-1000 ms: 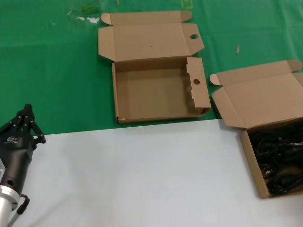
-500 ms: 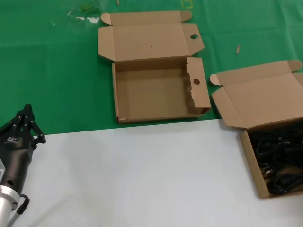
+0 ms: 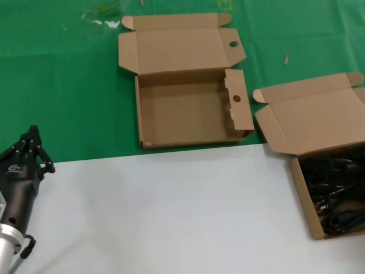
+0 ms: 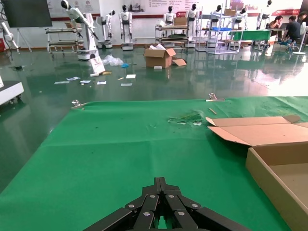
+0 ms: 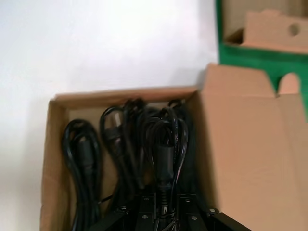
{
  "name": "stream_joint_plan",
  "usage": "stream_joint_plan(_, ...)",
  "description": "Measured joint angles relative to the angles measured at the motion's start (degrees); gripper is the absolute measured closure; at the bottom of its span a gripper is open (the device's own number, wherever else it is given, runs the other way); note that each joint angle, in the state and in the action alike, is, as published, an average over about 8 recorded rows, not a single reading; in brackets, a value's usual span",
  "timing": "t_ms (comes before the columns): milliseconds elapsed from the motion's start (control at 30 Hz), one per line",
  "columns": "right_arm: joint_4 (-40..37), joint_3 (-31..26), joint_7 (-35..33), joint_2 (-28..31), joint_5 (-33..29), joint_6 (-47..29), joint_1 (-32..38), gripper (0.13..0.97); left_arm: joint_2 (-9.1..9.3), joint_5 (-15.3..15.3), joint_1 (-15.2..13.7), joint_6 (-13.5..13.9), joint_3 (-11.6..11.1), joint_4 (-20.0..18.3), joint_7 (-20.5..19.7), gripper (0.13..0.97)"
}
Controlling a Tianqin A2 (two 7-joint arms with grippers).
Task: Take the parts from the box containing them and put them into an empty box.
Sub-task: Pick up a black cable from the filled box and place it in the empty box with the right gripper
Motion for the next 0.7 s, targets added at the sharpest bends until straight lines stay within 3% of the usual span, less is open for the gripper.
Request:
stream_joint_plan(333,6.5,0.0,7.5,-2.7,0.1,-4.4,6.6,0.899,0.00,0.0,0.0,0.0,0.0,0.0,0.0,0.957)
stream_joint_plan(700,3.6,-4.5,8.6,-16.2,-3.4,-1.4,16.3,0.899,0.00,0.0,0.0,0.0,0.0,0.0,0.0,0.957)
